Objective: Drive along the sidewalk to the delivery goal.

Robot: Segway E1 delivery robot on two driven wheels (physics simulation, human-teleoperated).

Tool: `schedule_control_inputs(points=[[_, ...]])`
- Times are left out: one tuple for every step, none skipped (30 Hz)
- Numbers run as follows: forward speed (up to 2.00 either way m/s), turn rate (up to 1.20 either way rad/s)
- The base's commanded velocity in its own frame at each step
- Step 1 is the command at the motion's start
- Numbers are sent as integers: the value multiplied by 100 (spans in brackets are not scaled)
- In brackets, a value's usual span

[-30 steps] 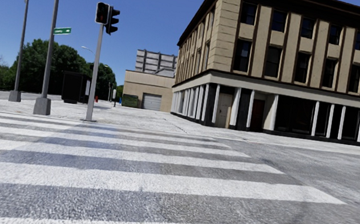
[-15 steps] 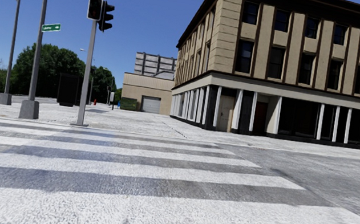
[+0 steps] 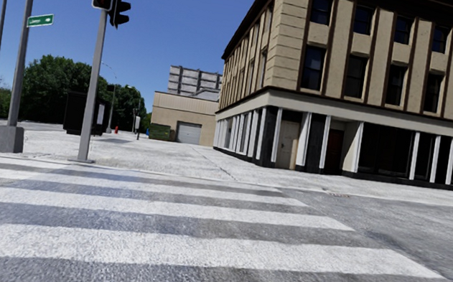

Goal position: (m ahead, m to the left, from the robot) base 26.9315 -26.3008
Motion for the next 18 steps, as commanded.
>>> schedule_control_inputs(points=[[200, 0], [200, 0], [200, 0], [200, 0], [200, 0], [200, 0], [200, 0], [200, 0], [200, 0], [200, 0], [200, 0], [200, 0], [200, 0], [200, 0], [200, 0], [200, 0], [200, 0], [200, 0]])
